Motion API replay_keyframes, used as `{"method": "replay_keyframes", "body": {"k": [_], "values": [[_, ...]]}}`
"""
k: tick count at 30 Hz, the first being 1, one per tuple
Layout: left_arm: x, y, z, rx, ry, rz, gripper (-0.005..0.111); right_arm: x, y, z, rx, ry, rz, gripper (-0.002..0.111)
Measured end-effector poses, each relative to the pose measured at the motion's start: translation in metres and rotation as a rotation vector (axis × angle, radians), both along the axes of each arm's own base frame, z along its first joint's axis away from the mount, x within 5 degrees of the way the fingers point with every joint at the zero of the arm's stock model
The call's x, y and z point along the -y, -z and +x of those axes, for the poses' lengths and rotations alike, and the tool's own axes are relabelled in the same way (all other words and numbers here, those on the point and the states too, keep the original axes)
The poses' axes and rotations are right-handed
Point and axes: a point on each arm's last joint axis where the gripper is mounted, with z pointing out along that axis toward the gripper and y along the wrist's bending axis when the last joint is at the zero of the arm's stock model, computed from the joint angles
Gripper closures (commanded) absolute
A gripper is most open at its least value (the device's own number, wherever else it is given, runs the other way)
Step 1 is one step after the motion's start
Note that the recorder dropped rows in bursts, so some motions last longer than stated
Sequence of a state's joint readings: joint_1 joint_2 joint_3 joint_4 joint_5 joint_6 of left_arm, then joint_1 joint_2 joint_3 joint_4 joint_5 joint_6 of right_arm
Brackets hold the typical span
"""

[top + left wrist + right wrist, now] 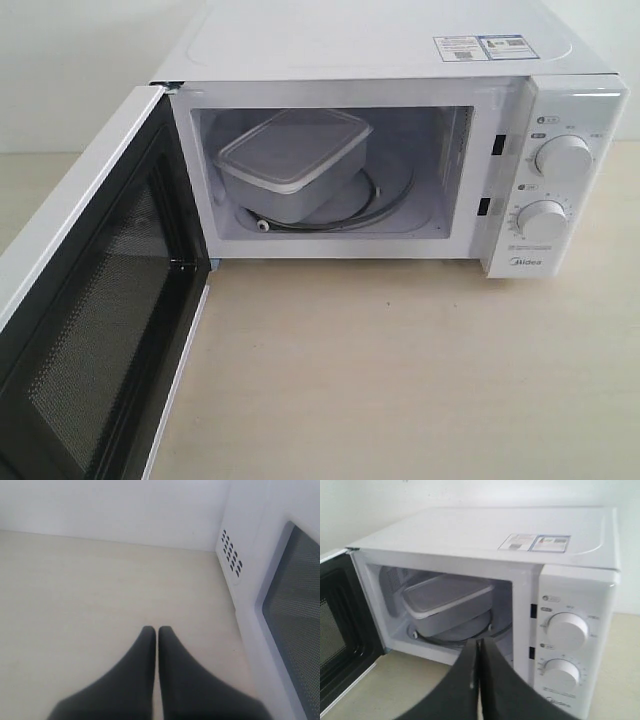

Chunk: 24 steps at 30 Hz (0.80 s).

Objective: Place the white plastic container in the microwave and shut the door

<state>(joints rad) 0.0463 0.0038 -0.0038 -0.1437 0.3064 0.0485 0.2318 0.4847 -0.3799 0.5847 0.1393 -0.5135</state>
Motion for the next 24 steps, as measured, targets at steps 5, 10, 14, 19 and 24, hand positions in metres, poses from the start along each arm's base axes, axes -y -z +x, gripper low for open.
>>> {"method": "replay_keyframes", "body": {"k": [5,10,14,19,24], "values": [[0.000,0.000,0.000,0.000,0.000,0.000,0.102,0.016,0.043,-0.047,0.158,0.078,0.021,0.109],[0.000,0.000,0.000,0.000,0.000,0.000,0.102,0.015,0.093,-0.050,0.078,0.061,-0.031,0.109],[0.000,0.000,0.000,-0.002,0.000,0.000,0.102,0.013,0.103,-0.052,-0.005,0.030,-0.094,0.109],[0.000,0.000,0.000,-0.002,0.000,0.000,0.102,0.010,0.109,-0.054,-0.078,0.004,-0.063,0.109],[0.000,0.000,0.000,-0.002,0.000,0.000,0.102,0.010,0.110,-0.054,-0.095,-0.001,-0.057,0.109]]}}
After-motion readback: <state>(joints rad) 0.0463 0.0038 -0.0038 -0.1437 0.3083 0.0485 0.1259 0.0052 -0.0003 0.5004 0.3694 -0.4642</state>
